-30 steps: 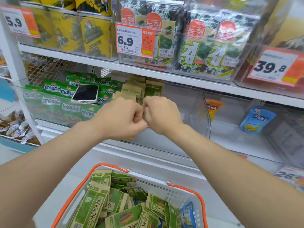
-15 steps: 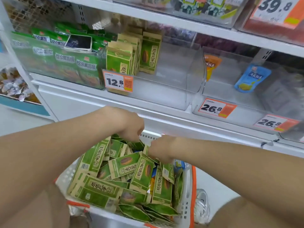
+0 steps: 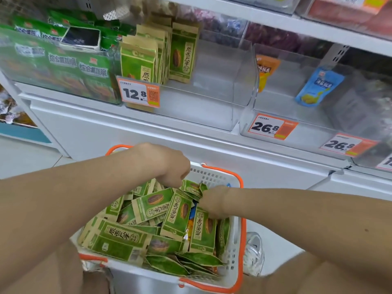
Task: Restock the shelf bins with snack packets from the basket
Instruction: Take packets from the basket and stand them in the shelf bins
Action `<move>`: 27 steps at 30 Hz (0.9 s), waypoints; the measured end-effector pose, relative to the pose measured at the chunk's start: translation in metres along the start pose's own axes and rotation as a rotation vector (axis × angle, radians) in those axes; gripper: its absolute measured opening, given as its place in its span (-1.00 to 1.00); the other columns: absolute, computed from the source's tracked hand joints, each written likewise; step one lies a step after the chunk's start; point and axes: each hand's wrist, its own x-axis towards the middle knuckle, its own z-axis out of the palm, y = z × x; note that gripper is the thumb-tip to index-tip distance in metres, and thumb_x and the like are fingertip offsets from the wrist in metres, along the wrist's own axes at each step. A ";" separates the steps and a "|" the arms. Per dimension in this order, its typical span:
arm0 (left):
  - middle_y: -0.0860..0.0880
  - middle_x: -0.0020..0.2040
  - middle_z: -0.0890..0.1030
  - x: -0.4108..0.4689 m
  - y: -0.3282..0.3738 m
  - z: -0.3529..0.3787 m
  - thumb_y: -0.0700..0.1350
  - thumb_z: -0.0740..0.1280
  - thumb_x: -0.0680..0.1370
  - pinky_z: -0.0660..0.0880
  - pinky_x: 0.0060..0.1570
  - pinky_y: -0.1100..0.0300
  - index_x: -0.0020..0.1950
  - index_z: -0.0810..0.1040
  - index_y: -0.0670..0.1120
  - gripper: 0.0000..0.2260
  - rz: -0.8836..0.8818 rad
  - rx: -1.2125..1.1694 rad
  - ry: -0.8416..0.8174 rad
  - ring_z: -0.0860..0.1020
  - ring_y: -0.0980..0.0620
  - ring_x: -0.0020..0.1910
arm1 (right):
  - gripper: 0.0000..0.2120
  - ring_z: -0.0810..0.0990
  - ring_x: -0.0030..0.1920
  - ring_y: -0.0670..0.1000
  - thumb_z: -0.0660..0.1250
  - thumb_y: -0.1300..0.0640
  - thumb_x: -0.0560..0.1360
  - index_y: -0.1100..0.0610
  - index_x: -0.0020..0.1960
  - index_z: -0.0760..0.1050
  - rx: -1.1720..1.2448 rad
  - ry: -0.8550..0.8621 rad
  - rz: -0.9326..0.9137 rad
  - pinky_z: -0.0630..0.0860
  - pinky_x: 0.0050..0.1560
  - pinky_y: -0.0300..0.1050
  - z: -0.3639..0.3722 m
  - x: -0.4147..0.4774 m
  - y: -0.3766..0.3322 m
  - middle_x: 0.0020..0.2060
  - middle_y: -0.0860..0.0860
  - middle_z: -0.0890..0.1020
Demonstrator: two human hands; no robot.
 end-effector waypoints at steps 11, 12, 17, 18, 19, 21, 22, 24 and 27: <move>0.03 0.46 0.49 -0.008 -0.022 -0.023 0.15 0.55 0.49 0.48 0.36 -0.03 0.60 0.30 0.08 -0.25 -0.029 -0.140 -0.043 0.51 -0.06 0.38 | -0.90 0.53 -0.18 0.12 0.38 0.27 0.44 0.14 -0.06 0.55 0.272 0.382 0.040 0.37 -0.34 -0.10 -0.109 -0.066 0.056 -0.22 0.03 0.57; 0.05 0.49 0.47 -0.011 -0.027 -0.026 0.19 0.58 0.46 0.46 0.40 -0.03 0.62 0.27 0.09 -0.18 -0.027 -0.194 -0.052 0.49 -0.05 0.41 | -0.88 0.53 -0.18 0.12 0.38 0.24 0.44 0.15 -0.02 0.53 0.294 0.425 0.038 0.35 -0.32 -0.08 -0.118 -0.072 0.058 -0.20 0.04 0.58; 0.05 0.27 0.62 -0.027 -0.048 -0.045 0.17 0.50 0.55 0.59 0.25 0.02 0.36 0.45 0.04 -0.52 0.020 -0.666 0.014 0.64 0.02 0.20 | -0.66 0.48 -0.19 0.11 0.35 0.27 0.53 0.06 0.17 0.26 0.497 0.531 0.144 0.31 -0.34 -0.01 -0.156 -0.105 0.076 -0.16 0.03 0.43; 0.03 0.22 0.65 -0.031 -0.051 -0.050 0.15 0.42 0.62 0.61 0.21 0.03 0.30 0.48 0.01 -0.65 0.009 -0.746 0.082 0.67 0.02 0.15 | -0.63 0.47 -0.17 0.11 0.32 0.31 0.53 0.06 0.21 0.25 0.524 0.561 0.156 0.29 -0.33 0.00 -0.163 -0.111 0.079 -0.16 0.03 0.43; 0.00 0.19 0.66 -0.035 -0.055 -0.055 0.14 0.35 0.66 0.62 0.17 0.03 0.27 0.49 -0.02 -0.70 -0.011 -0.814 0.153 0.69 0.01 0.10 | -0.59 0.47 -0.13 0.12 0.30 0.34 0.52 0.06 0.27 0.25 0.549 0.601 0.172 0.31 -0.32 0.01 -0.169 -0.117 0.083 -0.17 0.02 0.44; -0.06 0.14 0.69 -0.045 -0.064 -0.064 0.17 0.29 0.69 0.64 0.10 0.01 0.24 0.49 -0.02 -0.70 -0.050 -0.967 0.245 0.72 -0.03 0.01 | -0.45 0.47 -0.07 0.10 0.25 0.37 0.50 0.00 0.41 0.28 0.613 0.707 0.204 0.48 -0.29 0.08 -0.183 -0.132 0.092 -0.14 -0.01 0.48; -0.09 0.12 0.71 -0.051 -0.067 -0.069 0.20 0.28 0.68 0.65 0.07 -0.01 0.24 0.51 -0.02 -0.68 -0.067 -1.048 0.280 0.73 -0.08 -0.02 | -0.40 0.47 -0.08 0.07 0.22 0.38 0.49 -0.03 0.44 0.32 0.653 0.773 0.223 0.55 -0.30 0.09 -0.188 -0.139 0.097 -0.07 -0.03 0.52; -0.09 0.01 0.76 -0.064 -0.074 -0.079 0.31 0.31 0.62 0.67 -0.09 0.04 0.20 0.61 -0.02 -0.57 -0.125 -1.167 0.389 0.74 -0.09 -0.09 | -0.39 0.53 -0.07 0.09 0.19 0.39 0.45 -0.06 0.42 0.44 0.698 0.953 0.293 0.57 -0.26 0.02 -0.195 -0.146 0.108 0.13 -0.01 0.59; -0.10 -0.14 0.77 -0.075 -0.082 -0.088 0.31 0.45 0.51 0.63 -0.30 0.13 0.06 0.71 -0.09 -0.53 -0.176 -1.385 0.715 0.72 -0.02 -0.24 | -0.41 0.65 0.01 0.22 0.17 0.37 0.40 -0.06 0.33 0.49 0.989 1.224 0.448 0.67 -0.22 0.09 -0.194 -0.141 0.116 0.20 0.06 0.58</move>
